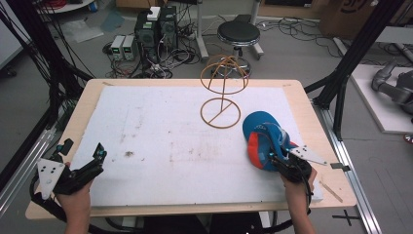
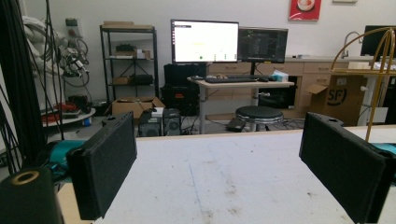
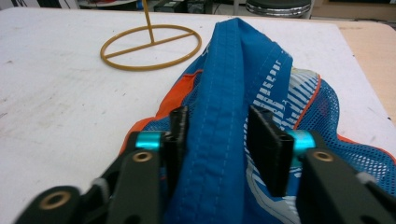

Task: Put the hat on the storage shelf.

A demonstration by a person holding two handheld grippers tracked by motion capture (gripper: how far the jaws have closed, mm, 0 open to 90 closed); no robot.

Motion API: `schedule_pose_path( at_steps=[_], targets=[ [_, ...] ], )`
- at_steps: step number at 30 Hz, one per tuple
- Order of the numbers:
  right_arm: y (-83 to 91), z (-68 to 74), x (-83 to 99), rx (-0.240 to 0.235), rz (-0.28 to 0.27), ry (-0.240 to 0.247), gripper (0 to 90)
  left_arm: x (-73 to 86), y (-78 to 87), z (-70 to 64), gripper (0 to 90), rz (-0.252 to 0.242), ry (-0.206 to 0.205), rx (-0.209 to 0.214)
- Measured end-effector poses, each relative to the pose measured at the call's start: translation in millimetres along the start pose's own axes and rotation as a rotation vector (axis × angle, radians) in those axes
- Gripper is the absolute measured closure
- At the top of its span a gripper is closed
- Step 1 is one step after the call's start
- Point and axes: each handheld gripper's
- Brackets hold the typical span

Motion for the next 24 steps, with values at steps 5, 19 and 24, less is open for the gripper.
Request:
schedule_pose_path(
  at_steps=[5,19,24],
  targets=[
    [1.9,0.3,-1.8,0.004,-0.009,0.012,79.4,0.3,0.0,-0.1,11.6,0.002,-0.001,0.0],
    [9.3,-1.5,-18.3,-0.02,-0.126,-0.023,89.1,1.1,-0.2,0.2,11.9,0.007,-0.001,-0.002],
    [12.6,-0.9,-29.3,-0.021,-0.167,-0.012,89.0,1.3,0.1,1.3,11.9,0.008,0.001,-0.005]
  ],
)
Point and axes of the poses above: each handheld gripper's, and its own axes: y roughly backward along the jaws, x roughly out of its underside, z roughly to its left, and after that the axes turned 9 degrees about -z, right-handed
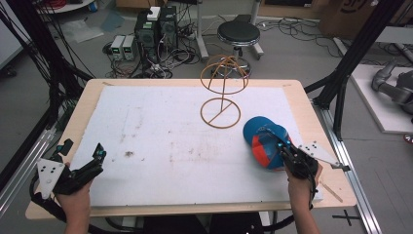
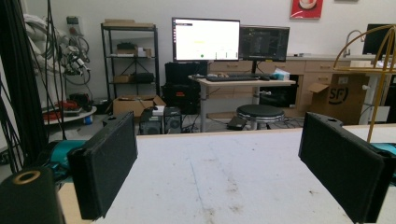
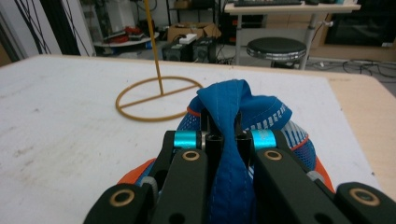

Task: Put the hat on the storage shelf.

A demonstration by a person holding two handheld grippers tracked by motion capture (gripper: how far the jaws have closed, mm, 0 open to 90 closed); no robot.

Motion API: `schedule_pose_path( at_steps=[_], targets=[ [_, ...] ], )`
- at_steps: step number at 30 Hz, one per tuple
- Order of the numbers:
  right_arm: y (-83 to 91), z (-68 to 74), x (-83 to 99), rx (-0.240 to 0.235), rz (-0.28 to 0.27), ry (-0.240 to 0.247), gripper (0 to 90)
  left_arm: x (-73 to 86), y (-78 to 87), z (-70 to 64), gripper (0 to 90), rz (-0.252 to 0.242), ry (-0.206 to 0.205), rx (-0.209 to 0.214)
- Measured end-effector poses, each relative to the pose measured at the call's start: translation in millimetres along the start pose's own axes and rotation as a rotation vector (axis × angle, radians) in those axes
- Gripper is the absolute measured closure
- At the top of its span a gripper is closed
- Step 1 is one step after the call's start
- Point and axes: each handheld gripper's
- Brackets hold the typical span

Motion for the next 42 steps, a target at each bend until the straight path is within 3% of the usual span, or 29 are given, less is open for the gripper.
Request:
schedule_pose_path(
  at_steps=[8,14,15,20,25,32,37,42],
  targets=[
    [2.7,-7.6,-17.3,0.009,-0.079,-0.067,88.9,0.6,-0.7,-0.8,11.9,0.005,-0.003,0.003],
    [0.0,-7.5,-35.9,0.001,-0.117,-0.071,88.5,1.1,-1.3,-1.9,12.0,0.008,-0.006,0.009],
    [-0.8,-6.4,-46.1,0.001,-0.137,-0.081,88.2,1.1,-1.5,-2.2,12.0,0.007,-0.005,0.01],
    [-2.0,-3.5,-68.1,-0.002,-0.18,-0.082,88.0,0.8,-1.4,-2.5,12.0,0.007,-0.006,0.014],
    [-5.3,2.8,-97.5,-0.009,-0.23,-0.05,88.0,1.1,-2.0,-3.1,12.1,0.012,-0.008,0.015],
    [-10.4,3.5,-122.4,0.014,-0.265,-0.078,88.0,1.0,-2.5,-3.8,12.3,0.012,-0.004,0.019],
    [-17.8,6.6,-142.2,0.031,-0.28,-0.062,88.0,0.8,-2.6,-3.9,12.5,0.013,-0.005,0.018],
    [-24.6,11.4,-160.7,0.052,-0.297,-0.01,88.0,0.9,-2.4,-4.0,12.5,0.015,-0.006,0.021]
  ],
)
Point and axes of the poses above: each handheld gripper's, and its own axes: y roughly backward along the jaws, x roughly out of its underside, z roughly to its left, and after that the axes turned 9 degrees about -z, right-handed
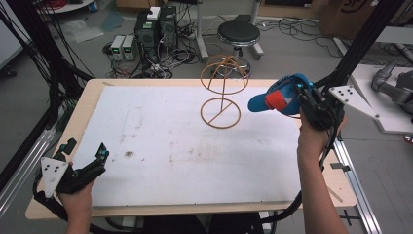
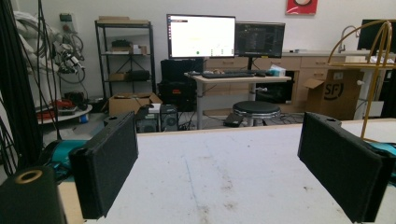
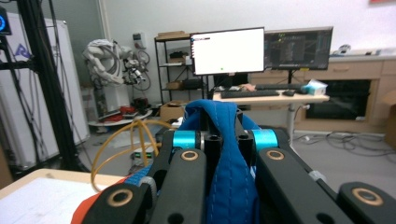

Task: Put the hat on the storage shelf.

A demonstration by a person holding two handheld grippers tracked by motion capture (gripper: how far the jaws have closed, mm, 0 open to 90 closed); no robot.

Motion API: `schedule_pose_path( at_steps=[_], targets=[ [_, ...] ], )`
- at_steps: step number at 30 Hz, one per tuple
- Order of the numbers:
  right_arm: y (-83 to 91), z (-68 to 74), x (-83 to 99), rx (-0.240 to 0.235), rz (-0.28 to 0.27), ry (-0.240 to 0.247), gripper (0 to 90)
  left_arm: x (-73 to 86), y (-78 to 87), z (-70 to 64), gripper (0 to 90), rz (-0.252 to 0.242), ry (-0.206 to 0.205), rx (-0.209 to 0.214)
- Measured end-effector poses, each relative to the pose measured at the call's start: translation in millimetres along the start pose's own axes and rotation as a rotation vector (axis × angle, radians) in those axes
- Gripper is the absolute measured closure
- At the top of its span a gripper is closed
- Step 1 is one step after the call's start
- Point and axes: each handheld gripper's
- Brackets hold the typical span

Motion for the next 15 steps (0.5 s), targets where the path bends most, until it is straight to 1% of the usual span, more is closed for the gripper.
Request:
schedule_pose_path(
  at_steps=[4,6,9,11,15],
  targets=[
    [-8.6,5.6,-11.9,0.004,-0.012,0.021,88.0,-0.1,0.2,-0.1,12.5,-0.002,0.002,0.001],
    [-14.1,9.6,-18.7,0.001,-0.034,0.035,87.9,0.0,0.3,0.0,12.5,-0.002,0.001,0.002],
    [-17.3,12.2,-22.5,0.0,-0.045,0.035,87.9,0.3,0.2,0.4,12.5,-0.002,0.003,0.001],
    [-21.4,14.0,-27.8,-0.004,-0.065,0.036,88.0,0.5,0.3,0.7,12.5,-0.001,0.003,0.001],
    [-25.7,15.1,-32.4,-0.002,-0.08,0.035,88.0,0.5,0.7,1.4,12.5,0.0,0.002,0.001]
  ],
)
Point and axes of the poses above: each handheld gripper's, and its own axes: y roughly backward along the jaws, x roughly out of its underside, z roughly to its left, and after that the axes turned 9 degrees about -z, right-handed
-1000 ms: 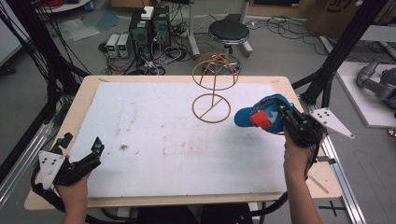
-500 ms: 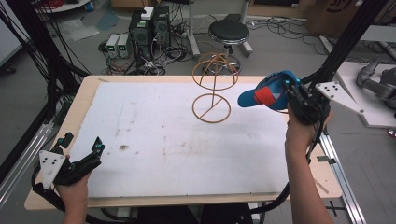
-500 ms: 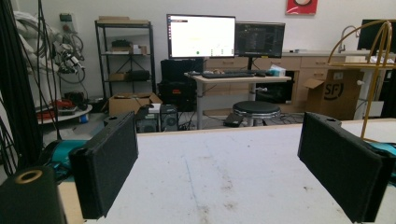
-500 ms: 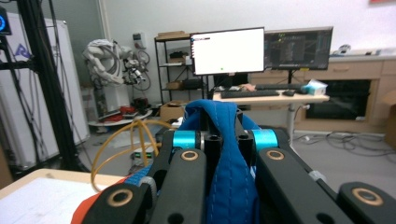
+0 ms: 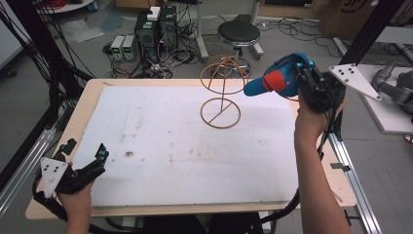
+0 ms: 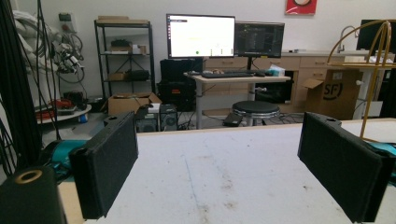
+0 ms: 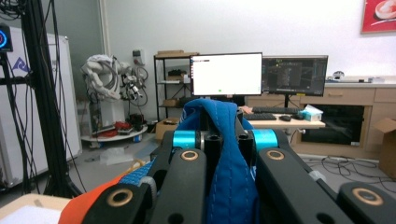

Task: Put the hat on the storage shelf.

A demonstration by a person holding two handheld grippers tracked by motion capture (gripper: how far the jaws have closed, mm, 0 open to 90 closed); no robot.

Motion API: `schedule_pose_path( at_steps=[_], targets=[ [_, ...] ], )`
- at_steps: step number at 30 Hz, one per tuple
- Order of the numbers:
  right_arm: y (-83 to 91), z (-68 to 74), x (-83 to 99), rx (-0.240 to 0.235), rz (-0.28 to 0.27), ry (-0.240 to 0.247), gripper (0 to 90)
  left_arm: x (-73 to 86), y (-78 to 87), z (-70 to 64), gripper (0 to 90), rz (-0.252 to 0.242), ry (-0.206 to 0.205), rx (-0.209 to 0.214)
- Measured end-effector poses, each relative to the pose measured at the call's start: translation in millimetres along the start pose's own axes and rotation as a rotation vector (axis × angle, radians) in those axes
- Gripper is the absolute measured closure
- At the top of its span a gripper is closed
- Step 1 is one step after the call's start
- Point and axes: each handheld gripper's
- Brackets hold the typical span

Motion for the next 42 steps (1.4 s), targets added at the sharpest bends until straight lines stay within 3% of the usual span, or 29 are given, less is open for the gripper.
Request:
schedule_pose_path(
  at_steps=[7,17,21,26,30,36,42],
  targets=[
    [-19.5,3.4,-6.4,-0.003,-0.04,-0.054,87.9,0.2,0.5,0.6,12.5,-0.003,0.003,0.0],
    [-44.4,18.6,-17.3,-0.024,-0.077,-0.051,87.8,0.9,2.2,3.0,12.5,-0.002,0.006,0.0],
    [-57.6,30.7,-19.7,-0.057,-0.091,-0.031,87.8,1.2,4.5,4.4,12.5,0.004,0.004,0.0],
    [-71.0,35.7,-19.7,-0.073,-0.104,-0.059,87.8,1.1,8.7,5.4,12.5,0.008,-0.001,-0.002],
    [-81.2,42.2,-19.9,-0.082,-0.112,-0.046,87.8,1.0,11.0,5.1,12.5,0.007,-0.003,-0.001],
    [-94.2,50.0,-18.3,-0.099,-0.121,-0.065,87.7,-0.1,15.6,5.9,12.5,0.001,-0.005,-0.006],
    [-112.6,62.4,-8.1,-0.123,-0.108,-0.057,87.6,-1.3,20.9,9.8,12.5,-0.002,-0.007,-0.016]
  ],
)
Point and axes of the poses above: each handheld gripper's, and its own axes: y roughly backward along the jaws, x roughly out of its underside, z roughly to its left, and after that the axes turned 9 degrees about -z, right-handed
